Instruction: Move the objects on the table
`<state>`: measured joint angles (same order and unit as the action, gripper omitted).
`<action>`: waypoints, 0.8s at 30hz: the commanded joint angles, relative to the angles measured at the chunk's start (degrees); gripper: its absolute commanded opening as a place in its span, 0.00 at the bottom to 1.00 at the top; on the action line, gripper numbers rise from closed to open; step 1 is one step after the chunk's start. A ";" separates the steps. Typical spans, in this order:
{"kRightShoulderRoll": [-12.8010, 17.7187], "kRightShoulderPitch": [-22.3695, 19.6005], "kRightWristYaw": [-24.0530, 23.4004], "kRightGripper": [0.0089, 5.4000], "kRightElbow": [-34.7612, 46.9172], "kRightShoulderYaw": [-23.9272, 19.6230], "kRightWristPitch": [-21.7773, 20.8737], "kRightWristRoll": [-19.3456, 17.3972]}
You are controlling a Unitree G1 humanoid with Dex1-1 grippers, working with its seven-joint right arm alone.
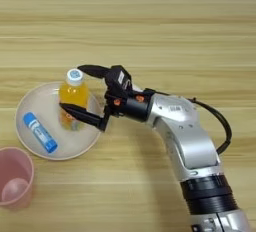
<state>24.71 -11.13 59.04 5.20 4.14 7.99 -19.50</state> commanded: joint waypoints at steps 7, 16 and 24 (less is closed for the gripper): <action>-0.63 -3.59 -2.22 1.00 -3.80 0.64 -6.50 4.61; -1.73 -3.99 -2.80 0.95 -5.31 1.24 -8.01 5.72; -2.34 -4.94 -4.00 0.72 -6.92 0.69 -8.81 6.79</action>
<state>21.72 -11.91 57.03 -2.91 6.32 1.12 -12.87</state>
